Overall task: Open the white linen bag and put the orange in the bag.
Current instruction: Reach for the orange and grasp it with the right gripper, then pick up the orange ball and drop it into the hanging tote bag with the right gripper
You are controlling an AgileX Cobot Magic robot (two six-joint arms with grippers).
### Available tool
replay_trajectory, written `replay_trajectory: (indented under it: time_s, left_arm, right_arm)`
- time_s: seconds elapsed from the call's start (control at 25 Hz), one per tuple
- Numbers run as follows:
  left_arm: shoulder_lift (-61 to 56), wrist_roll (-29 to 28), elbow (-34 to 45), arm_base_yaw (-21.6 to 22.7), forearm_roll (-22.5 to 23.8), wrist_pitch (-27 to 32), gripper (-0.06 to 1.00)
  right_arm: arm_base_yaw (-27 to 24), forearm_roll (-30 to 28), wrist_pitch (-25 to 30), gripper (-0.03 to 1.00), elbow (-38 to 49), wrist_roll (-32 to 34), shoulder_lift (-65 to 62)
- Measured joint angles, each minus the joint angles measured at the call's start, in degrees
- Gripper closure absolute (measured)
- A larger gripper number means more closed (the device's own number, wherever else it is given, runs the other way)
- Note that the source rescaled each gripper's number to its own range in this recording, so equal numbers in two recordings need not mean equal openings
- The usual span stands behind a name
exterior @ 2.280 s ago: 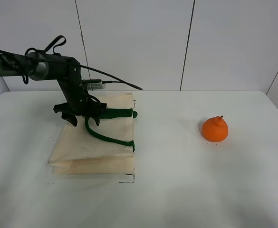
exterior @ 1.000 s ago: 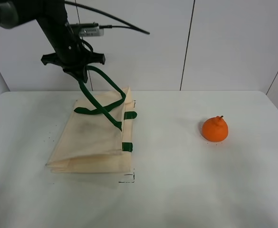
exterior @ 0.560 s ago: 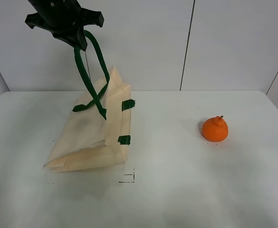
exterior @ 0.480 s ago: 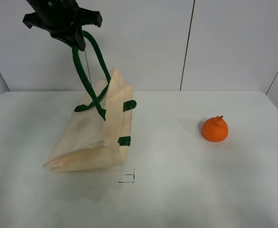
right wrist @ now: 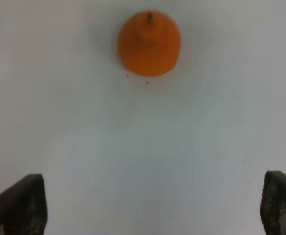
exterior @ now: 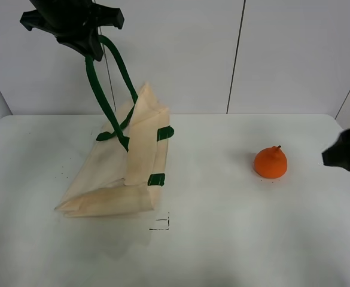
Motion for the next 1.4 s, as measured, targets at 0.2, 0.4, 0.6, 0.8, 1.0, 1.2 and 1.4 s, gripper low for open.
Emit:
replay_trajectory:
  time_s: [0.2,0.4,0.6,0.8,1.0,1.2,1.4]
  left_arm:
    - [-0.46,0.02,-0.34,0.00,-0.01,0.37,0.94]
    - [-0.46,0.06,-0.34,0.00,-0.01,0.37,0.94]
    - [-0.46,0.06,-0.34,0.00,-0.01,0.37,0.94]
    - [-0.46,0.06,-0.34,0.00,-0.01,0.37,0.94]
    - [-0.46,0.06,-0.34,0.00,-0.01,0.37,0.94]
    - [-0.46,0.24,-0.34,0.00,-0.01,0.37,0.94]
    - [-0.53,0.24,-0.34,0.00,-0.13,0.37,0.94]
  right_arm:
    - [0.00,0.87,-0.11,-0.03,-15.83,-1.74,23.71]
    - [0.00,1.75,1.55,-0.03,-28.75,-3.84,40.64]
    - [0.00,1.51,-0.28,-0.03,-31.49,-4.00,50.07]
    - [0.00,1.61,-5.04,-0.03,-31.49,-3.86,56.69]
    - [0.00,2.37,-7.01,0.01,-31.49,-4.50,59.99]
    - [0.00,2.73,-7.22,0.84,-31.49,-5.33,59.99]
    - [0.00,4.56,-4.02,0.97,-32.41,-6.04,56.47]
